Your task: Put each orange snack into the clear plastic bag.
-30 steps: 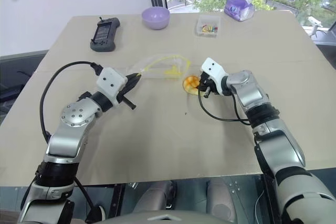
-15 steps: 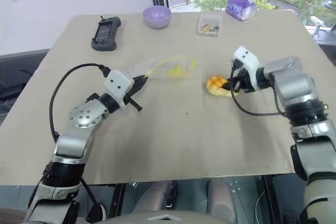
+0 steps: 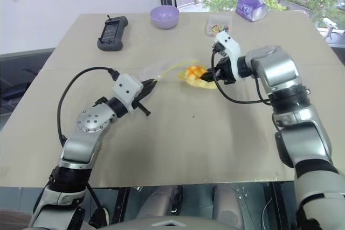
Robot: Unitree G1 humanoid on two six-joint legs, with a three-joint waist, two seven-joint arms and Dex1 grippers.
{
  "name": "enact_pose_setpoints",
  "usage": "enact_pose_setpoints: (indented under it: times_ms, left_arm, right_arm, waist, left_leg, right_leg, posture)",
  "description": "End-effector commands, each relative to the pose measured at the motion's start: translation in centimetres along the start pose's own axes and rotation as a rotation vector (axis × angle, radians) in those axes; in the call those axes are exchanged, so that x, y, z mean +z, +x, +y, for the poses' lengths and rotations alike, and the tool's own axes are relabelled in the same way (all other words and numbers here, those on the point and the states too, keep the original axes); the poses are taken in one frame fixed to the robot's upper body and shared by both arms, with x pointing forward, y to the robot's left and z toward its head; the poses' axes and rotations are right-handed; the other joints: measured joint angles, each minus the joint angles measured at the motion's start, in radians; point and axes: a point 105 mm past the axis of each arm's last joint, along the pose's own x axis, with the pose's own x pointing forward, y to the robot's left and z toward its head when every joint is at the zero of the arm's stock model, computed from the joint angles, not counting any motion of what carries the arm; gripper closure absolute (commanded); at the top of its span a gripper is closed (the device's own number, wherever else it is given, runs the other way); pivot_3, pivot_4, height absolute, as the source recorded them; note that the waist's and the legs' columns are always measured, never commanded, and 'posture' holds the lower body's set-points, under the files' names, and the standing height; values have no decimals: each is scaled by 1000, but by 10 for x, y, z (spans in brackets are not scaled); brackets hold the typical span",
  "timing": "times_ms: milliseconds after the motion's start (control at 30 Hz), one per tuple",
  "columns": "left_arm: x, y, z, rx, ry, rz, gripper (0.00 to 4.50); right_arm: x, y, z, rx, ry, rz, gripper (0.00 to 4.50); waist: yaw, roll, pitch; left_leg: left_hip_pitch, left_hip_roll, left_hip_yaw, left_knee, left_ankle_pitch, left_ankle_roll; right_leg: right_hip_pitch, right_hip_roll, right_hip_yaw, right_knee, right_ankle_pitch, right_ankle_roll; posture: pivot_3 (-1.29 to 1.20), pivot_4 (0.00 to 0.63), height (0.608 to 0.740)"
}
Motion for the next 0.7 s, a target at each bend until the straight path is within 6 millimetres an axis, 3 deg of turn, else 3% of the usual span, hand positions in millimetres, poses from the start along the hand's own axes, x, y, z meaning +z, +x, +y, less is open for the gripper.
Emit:
enact_pose_setpoints:
  times_ms: [33,400,700]
  left_arm:
    - [19,0,-4,-21,35,-67,4500]
    - [25,7,-19,-140,80,-105,4500]
    - [35,18,-26,-167,73,-153,4500]
  right_arm:
    - [15,-1,-3,-13,-11,-26,4494]
    - [13,15,-20,-57,65,27,4494]
    - [37,34,-14,-83,122,-130,4494]
  waist:
    - [0,0,0]
    - [-3,0,0]
    - [-3,0,0]
  left_leg:
    - [0,0,0,0,0,0]
    - [0,0,0,0,0,0]
    - [0,0,0,0,0,0]
  right_leg:
    - [0,0,0,0,0,0]
    - [-1,0,0,0,0,0]
    - [-1,0,0,0,0,0]
  posture:
    - [0,150,740]
    - [0,150,740]
    - [0,150,740]
